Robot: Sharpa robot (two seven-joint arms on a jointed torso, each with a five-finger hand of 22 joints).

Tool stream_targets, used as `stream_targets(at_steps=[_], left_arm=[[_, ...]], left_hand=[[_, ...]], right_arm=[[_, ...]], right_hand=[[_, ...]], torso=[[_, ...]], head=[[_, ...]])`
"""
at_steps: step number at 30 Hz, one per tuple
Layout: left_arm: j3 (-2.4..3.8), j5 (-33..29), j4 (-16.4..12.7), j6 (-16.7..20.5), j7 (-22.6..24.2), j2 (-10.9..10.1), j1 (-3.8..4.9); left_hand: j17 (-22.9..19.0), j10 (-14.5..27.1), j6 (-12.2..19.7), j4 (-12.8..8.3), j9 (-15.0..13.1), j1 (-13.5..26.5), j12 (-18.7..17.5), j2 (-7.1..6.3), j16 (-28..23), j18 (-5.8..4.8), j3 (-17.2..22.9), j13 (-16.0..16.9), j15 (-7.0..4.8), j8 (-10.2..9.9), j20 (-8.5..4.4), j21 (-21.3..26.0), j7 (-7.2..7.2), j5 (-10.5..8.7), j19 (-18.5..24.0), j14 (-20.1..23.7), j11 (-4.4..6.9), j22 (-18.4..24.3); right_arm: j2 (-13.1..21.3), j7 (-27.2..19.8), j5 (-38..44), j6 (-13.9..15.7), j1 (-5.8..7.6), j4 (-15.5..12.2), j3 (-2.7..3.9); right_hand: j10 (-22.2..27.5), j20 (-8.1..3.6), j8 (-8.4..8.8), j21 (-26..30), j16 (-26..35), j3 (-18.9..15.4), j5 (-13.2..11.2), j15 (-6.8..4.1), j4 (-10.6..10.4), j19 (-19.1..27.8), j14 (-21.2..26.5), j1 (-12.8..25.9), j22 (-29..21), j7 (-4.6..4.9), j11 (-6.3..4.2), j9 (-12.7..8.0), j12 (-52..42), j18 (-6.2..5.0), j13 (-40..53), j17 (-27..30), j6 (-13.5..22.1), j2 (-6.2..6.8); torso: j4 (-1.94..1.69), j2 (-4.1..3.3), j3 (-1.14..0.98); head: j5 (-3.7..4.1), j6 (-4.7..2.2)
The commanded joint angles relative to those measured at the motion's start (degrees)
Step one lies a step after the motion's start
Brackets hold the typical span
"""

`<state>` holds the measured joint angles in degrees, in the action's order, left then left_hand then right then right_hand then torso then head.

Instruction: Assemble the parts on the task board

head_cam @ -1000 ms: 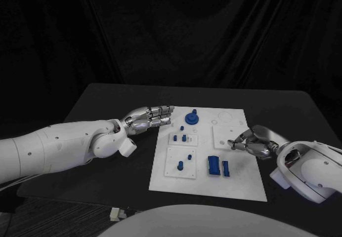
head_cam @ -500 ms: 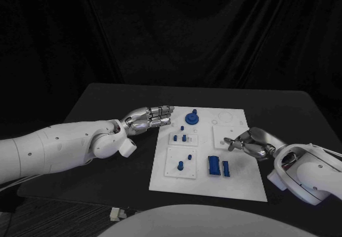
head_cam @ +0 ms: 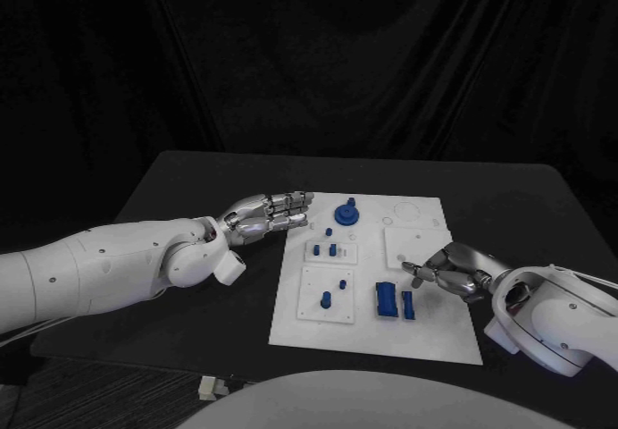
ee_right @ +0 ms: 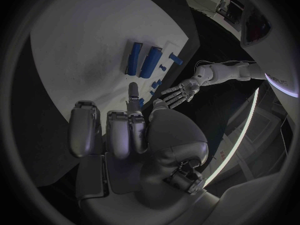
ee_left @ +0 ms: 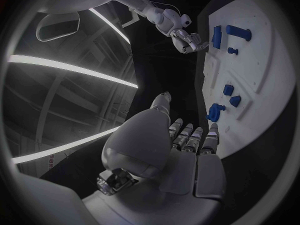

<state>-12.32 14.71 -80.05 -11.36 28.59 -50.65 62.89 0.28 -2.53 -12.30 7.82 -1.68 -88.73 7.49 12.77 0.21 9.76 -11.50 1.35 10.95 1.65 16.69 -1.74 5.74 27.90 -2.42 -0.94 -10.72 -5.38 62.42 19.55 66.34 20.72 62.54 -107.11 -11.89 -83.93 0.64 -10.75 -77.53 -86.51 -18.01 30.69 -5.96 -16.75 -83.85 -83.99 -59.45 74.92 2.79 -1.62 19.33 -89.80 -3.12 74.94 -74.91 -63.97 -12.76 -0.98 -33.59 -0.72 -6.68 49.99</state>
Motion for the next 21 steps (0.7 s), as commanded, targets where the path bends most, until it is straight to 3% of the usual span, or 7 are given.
stream_targets(at_steps=[1, 21], left_arm=[[0.06, -0.4, -0.1, -0.5, 1.2, 0.1, -0.11], [0.06, -0.4, 0.0, -0.6, 1.3, 0.1, -0.25]], left_hand=[[0.1, -0.1, -0.1, -0.4, 0.0, -0.2, 0.4, 0.59, 0.2, -0.22, 0.1, 0.1, 0.28, 0.2, 0.08, -0.2, 0.08, 0.32, -0.1, -0.2, -0.28, 0.0], [0.1, -0.1, 0.0, -0.4, 0.0, -0.2, 0.4, 0.61, 0.2, -0.23, 0.1, 0.1, 0.3, 0.2, 0.08, -0.3, 0.02, 0.36, -0.1, -0.2, -0.37, -0.1]], right_arm=[[-0.1, 2.3, 1.1, -2.1, -0.19, 0.1, 0.01], [-1.2, 3.3, 1.2, -3.2, -0.48, 0.8, 0.01]], right_hand=[[-6.1, 0.39, 0.37, 0.3, 0.3, -0.3, -0.3, 0.51, 0.0, -1.0, -4.1, 0.7, 11.3, -0.01, 0.32, -0.1, -0.2, 0.21, 15.1, -4.2, -0.2, 0.03], [-6.1, 0.42, 1.63, 1.9, 1.2, -0.5, -0.4, 0.52, 0.0, -0.3, -3.7, 0.3, 10.8, 0.36, 0.58, -1.3, -0.2, -0.13, 15.1, -2.2, 0.7, 0.0]], torso=[[-0.03, 0.03, 0.0], [-0.02, 0.01, 0.0]], head=[[-0.03, 0.01], [-0.08, 0.01]])
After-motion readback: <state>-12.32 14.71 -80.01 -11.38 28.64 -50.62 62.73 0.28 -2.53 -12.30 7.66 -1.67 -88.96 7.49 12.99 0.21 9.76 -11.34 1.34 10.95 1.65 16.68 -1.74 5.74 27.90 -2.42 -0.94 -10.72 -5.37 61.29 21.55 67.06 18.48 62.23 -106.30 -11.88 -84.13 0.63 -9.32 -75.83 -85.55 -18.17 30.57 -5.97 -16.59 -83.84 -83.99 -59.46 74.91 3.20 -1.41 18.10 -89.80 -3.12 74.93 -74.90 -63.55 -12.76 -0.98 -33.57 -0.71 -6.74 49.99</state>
